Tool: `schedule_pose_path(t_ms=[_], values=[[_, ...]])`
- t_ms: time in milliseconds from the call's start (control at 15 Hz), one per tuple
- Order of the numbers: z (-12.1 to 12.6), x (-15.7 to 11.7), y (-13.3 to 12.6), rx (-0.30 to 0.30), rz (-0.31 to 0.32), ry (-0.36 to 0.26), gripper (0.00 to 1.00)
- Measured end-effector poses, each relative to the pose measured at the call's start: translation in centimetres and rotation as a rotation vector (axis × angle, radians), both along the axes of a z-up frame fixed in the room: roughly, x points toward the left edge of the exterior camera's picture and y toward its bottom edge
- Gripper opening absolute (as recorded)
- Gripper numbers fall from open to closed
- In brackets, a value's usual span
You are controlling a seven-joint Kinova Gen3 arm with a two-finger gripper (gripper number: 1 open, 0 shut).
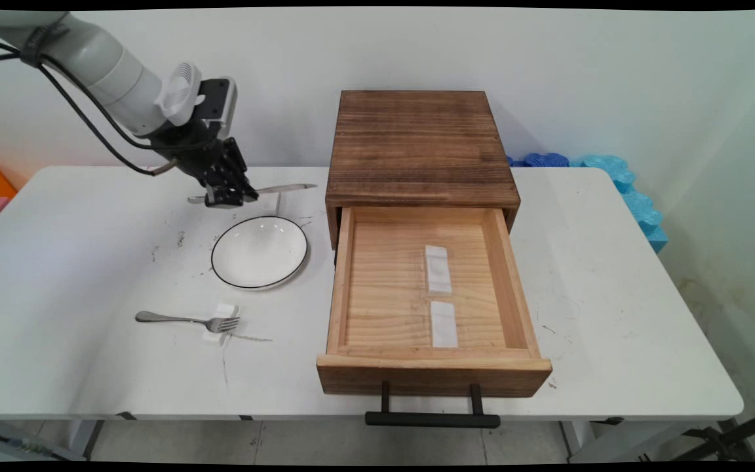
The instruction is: Place the picked object into the drawer
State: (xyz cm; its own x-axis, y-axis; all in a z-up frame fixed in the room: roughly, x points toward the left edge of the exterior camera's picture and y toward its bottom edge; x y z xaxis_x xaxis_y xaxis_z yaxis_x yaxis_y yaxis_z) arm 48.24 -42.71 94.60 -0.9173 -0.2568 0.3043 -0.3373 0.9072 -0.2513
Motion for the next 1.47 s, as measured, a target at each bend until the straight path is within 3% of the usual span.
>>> schedule_pose_path(t_ms=[600, 1467], values=[[1.3, -10.5, 2.4, -0.017, -0.025, 0.074, 0.0], [-1.0, -21.1, -0.1, -0.05, -0.065, 0.105, 0.0]])
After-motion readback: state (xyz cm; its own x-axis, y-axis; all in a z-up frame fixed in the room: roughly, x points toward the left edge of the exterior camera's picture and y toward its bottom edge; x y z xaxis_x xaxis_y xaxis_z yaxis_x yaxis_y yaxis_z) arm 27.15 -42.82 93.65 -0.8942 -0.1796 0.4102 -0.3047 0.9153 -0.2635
